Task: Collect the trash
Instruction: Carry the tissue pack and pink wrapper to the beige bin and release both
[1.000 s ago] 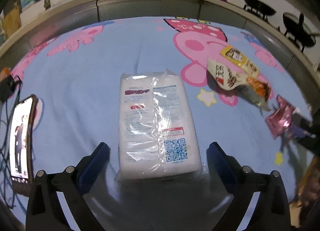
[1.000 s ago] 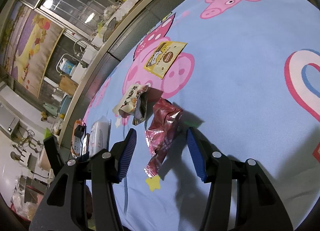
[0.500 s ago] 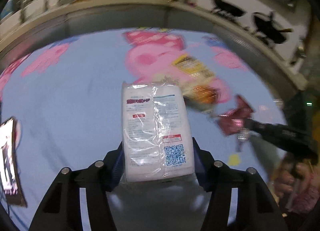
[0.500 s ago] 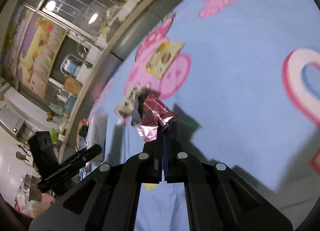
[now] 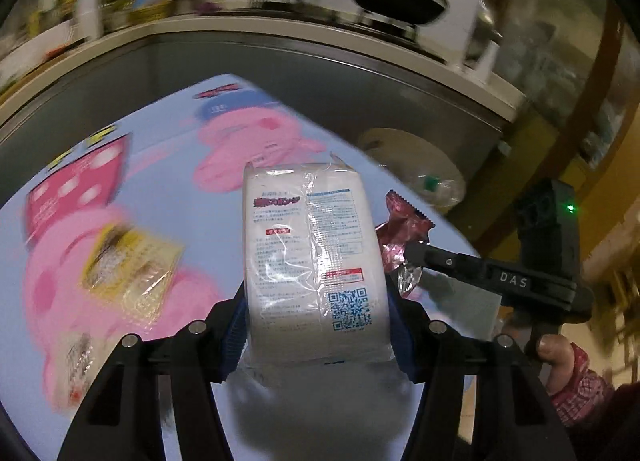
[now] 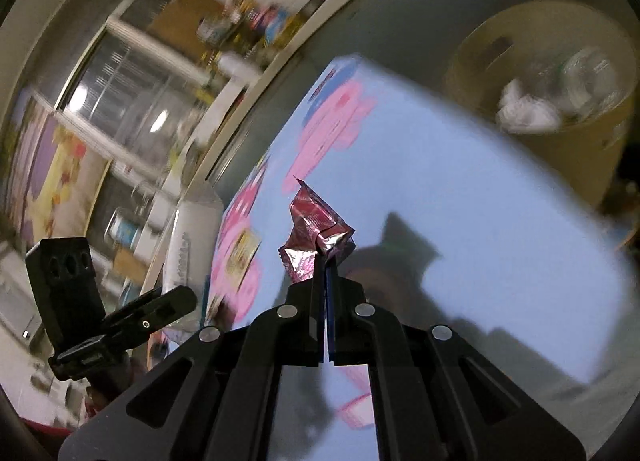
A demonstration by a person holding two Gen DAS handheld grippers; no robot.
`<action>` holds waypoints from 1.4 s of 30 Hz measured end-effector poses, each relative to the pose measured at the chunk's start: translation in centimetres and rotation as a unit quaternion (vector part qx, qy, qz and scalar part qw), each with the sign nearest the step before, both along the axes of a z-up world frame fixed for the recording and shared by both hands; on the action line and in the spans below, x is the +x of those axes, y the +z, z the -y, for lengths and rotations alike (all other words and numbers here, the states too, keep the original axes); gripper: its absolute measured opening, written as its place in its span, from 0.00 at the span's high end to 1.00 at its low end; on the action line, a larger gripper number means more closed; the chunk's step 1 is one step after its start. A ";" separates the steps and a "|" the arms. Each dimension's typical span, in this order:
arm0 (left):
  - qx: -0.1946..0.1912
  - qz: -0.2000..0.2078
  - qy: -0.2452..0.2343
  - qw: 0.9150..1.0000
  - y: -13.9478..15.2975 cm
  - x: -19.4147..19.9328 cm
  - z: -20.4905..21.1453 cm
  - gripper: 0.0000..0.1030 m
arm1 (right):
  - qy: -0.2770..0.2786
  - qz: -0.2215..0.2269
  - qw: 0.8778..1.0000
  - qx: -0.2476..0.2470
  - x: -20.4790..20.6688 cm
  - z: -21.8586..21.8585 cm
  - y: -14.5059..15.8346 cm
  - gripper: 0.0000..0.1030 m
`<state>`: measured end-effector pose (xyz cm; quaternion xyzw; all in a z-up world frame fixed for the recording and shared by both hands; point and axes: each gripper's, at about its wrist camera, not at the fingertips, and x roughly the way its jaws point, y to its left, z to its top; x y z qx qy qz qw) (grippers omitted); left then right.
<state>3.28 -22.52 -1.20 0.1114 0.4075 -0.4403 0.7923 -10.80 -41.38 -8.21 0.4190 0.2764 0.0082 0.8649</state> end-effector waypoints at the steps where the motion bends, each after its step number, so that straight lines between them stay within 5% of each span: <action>1: 0.002 0.000 -0.012 1.000 0.1 0.0 1.5 0.41 | -0.015 0.002 1.000 -0.002 -0.5 1.4 0.1 1.00; 11: -0.012 -0.033 -0.109 0.993 0.4 2.0 17.4 0.40 | -0.149 0.012 0.986 -0.071 -3.8 13.6 2.4 0.99; 19: 0.019 -0.061 -0.128 0.990 -2.9 3.3 26.6 0.37 | -0.189 -0.041 0.967 -0.167 -1.6 19.6 2.6 0.99; 22: 0.040 -0.061 -0.120 0.990 -4.4 3.6 27.9 0.19 | -0.178 -0.068 0.964 -0.184 -0.1 20.5 1.6 0.94; 23: 0.043 -0.060 -0.116 0.990 -4.6 3.6 28.1 0.16 | -0.172 -0.080 0.964 -0.186 0.4 20.6 1.2 0.90; 25: 0.050 -0.060 -0.106 0.991 -5.0 3.9 28.5 0.16 | -0.170 -0.094 0.962 -0.192 1.2 20.8 0.6 0.64; 27: 0.047 -0.066 -0.094 0.992 -5.0 4.1 28.2 0.16 | -0.170 -0.099 0.959 -0.206 1.5 20.3 0.6 0.55; 39: -0.045 -0.057 -0.045 0.996 0.7 3.4 18.6 0.16 | -0.201 -0.060 0.956 -0.206 -2.0 18.8 3.0 0.54; 42: -0.067 -0.047 -0.014 0.997 2.1 4.0 14.1 0.15 | -0.209 -0.048 0.954 -0.210 -2.5 18.9 3.7 0.63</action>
